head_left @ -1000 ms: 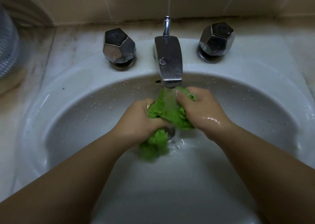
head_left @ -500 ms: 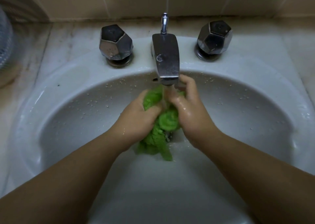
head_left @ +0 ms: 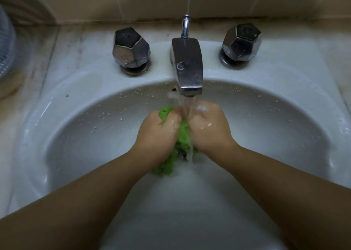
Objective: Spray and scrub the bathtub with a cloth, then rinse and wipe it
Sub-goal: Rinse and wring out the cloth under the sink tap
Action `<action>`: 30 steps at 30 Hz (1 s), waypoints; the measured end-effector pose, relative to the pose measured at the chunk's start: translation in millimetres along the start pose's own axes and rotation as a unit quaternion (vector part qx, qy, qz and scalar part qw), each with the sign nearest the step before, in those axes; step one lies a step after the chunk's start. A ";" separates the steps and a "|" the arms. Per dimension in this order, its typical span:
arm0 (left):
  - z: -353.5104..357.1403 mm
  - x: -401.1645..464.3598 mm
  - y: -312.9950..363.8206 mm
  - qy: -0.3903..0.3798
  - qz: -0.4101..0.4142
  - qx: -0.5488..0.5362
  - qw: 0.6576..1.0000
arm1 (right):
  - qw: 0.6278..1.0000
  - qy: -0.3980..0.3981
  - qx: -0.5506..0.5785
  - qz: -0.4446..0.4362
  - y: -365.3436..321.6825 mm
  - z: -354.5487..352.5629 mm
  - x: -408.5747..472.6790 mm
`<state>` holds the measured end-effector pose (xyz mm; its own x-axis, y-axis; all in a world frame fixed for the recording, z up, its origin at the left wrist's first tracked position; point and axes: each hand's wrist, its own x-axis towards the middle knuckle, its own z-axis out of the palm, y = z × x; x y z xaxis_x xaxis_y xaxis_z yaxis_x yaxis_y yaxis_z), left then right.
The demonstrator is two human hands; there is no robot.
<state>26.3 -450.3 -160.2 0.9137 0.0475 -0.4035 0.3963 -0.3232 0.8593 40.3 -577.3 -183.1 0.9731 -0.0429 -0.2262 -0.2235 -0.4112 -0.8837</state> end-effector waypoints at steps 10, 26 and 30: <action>1.2 10.6 7.9 -0.048 -0.130 -0.142 0.980 | 0.976 -0.152 -0.101 -0.118 -12.6 -10.8 -22.6; 1.0 -0.5 0.0 0.074 0.147 0.158 0.974 | 0.968 -0.121 -0.213 -0.048 -13.3 -19.6 -6.4; -3.8 0.1 1.0 0.018 0.087 0.103 0.991 | 0.970 -0.122 -0.206 -0.044 -5.1 -16.1 -6.0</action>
<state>27.2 -447.0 -158.2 0.9707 0.0072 -0.2401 0.2095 -0.5148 0.8313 36.4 -589.7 -170.6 0.9342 0.2048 -0.2921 -0.0505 -0.7345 -0.6767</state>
